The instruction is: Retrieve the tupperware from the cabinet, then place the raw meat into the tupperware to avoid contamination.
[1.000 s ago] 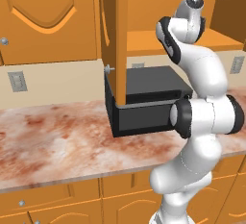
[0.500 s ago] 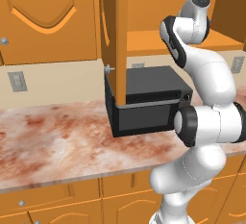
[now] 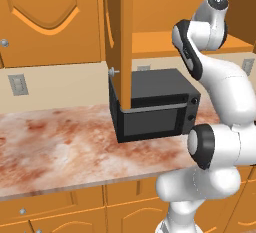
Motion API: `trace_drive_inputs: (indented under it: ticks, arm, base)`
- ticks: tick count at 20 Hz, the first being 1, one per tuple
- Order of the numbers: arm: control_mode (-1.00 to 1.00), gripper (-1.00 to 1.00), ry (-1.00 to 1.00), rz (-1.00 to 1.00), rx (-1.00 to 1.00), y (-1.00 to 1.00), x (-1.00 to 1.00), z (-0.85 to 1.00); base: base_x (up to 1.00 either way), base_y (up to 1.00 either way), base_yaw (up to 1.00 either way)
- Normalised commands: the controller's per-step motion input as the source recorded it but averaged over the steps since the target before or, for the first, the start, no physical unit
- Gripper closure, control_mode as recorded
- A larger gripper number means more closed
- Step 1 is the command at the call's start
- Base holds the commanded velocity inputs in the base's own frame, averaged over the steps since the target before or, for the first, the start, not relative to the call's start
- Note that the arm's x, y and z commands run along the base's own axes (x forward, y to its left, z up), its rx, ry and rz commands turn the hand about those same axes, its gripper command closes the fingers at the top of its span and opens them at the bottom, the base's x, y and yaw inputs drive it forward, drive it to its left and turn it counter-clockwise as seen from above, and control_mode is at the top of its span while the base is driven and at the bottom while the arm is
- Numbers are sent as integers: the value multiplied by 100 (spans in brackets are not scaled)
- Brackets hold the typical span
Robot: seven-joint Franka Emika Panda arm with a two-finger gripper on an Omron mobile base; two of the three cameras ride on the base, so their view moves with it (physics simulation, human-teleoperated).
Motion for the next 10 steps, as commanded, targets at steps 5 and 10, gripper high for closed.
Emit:
trace_drive_inputs:
  ticks: [5, 10]
  arm:
    - [-100, 100, 3, 0, 0, 0, -42, 0]
    - [-100, 100, 3, 0, 0, 0, -45, 0]
  base:
    - [0, 0, 0]
    - [0, 0, 0]
